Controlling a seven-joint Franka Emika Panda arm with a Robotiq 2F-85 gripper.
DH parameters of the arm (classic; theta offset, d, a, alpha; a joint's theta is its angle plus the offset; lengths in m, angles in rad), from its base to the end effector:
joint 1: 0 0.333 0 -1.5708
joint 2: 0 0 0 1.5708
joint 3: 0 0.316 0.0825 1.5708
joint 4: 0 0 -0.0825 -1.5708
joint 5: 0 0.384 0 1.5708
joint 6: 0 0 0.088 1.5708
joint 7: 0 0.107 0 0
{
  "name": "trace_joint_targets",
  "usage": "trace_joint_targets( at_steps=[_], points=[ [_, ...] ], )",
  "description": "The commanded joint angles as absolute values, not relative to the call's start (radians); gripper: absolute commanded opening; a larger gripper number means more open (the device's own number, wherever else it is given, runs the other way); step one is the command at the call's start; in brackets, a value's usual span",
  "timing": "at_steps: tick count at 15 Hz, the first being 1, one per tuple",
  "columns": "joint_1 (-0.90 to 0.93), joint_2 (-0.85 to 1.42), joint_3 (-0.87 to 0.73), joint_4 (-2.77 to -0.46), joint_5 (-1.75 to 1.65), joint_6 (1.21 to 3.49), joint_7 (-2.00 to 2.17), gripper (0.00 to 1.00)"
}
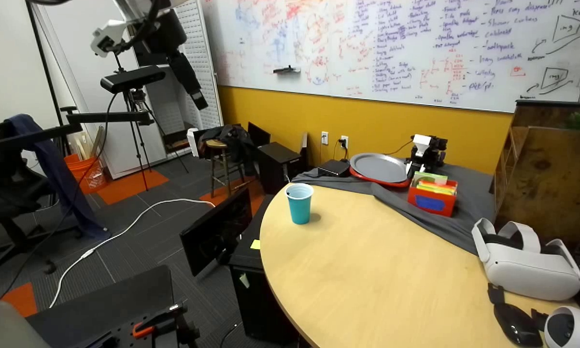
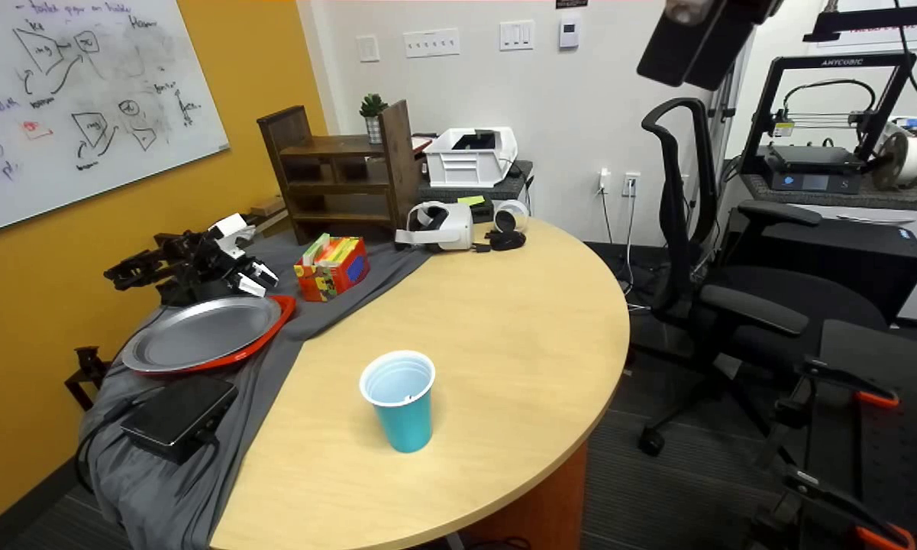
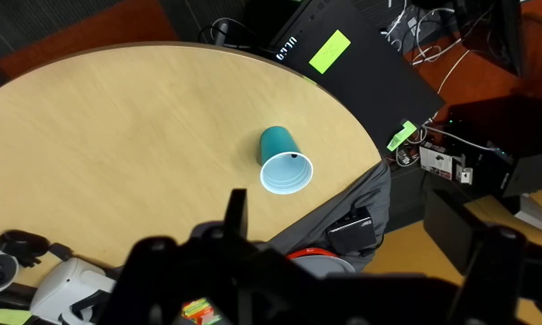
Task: Remove the pen from the cup and put it on the table
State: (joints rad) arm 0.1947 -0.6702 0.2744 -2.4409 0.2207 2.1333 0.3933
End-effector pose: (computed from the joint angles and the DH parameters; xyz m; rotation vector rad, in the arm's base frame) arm 0.3344 0.1983 0.5567 -2.9360 0.0545 -0.4530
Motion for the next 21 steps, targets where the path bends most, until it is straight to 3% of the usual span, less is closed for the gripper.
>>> trace_joint_targets(
  at_steps=[1,21],
  points=[
    [0.176,-0.666,0.291,-2.436,0.204,2.146,0.399,1.0],
    [0.117,-0.273,0.254,-2.112,0.19,2.083,0.436,1.0]
  ],
)
